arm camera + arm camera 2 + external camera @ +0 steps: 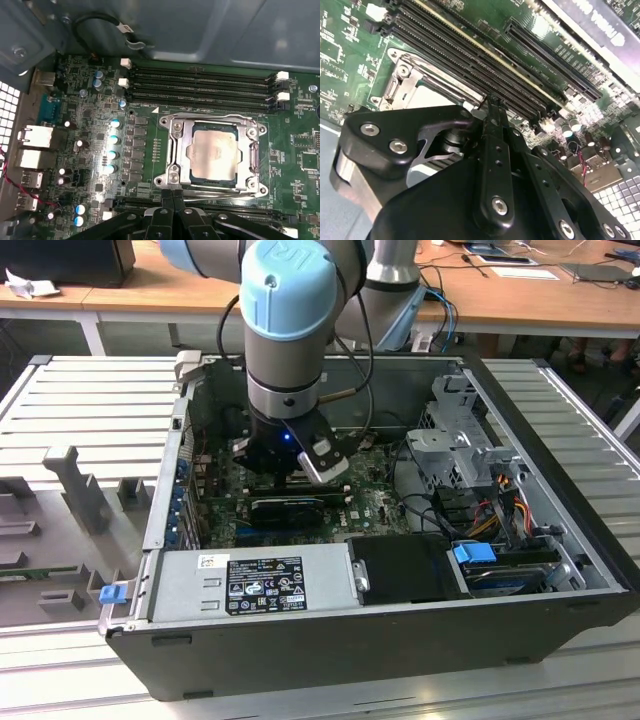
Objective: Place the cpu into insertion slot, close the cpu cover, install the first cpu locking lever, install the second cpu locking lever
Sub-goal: 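Install the second cpu locking lever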
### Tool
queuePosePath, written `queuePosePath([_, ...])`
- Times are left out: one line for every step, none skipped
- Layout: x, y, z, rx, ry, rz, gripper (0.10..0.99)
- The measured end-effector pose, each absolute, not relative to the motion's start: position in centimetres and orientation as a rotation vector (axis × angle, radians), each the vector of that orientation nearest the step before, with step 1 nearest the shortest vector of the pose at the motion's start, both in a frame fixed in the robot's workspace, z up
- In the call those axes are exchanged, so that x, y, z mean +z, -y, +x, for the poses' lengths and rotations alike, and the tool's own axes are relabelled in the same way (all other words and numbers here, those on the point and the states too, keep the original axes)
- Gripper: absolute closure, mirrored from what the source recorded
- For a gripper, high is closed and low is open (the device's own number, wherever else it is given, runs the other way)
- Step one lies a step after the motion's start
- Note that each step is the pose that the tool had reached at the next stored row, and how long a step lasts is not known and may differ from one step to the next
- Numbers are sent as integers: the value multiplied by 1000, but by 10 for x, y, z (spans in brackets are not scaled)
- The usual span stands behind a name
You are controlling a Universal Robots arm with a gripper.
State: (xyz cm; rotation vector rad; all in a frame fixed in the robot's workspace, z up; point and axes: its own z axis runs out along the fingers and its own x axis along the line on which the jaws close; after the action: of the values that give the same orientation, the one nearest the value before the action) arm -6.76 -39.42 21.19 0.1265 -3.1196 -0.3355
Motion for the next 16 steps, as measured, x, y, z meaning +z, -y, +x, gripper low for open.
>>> queuePosePath([211,396,-69,-348,3119,128,980])
queuePosePath([210,398,-70,-364,3117,130,980])
queuePosePath([209,399,-71,-377,3116,131,980])
queuePosePath([209,400,-72,-381,3115,132,980])
queuePosePath([207,400,-72,-387,3115,133,980])
queuePosePath([206,400,-72,-394,3114,133,980])
queuePosePath([205,400,-72,-401,3113,134,980])
queuePosePath([205,400,-72,-411,3112,135,980])
queuePosePath([204,400,-72,-418,3111,136,980])
queuePosePath([203,401,-72,-426,3110,138,980])
queuePosePath([202,401,-72,-430,3110,139,980])
queuePosePath([200,401,-72,-437,3109,140,980])
queuePosePath([199,401,-72,-444,3108,142,980])
queuePosePath([199,401,-72,-453,3106,143,980])
queuePosePath([198,401,-72,-467,3105,145,980])
queuePosePath([198,401,-72,-476,3103,145,980])
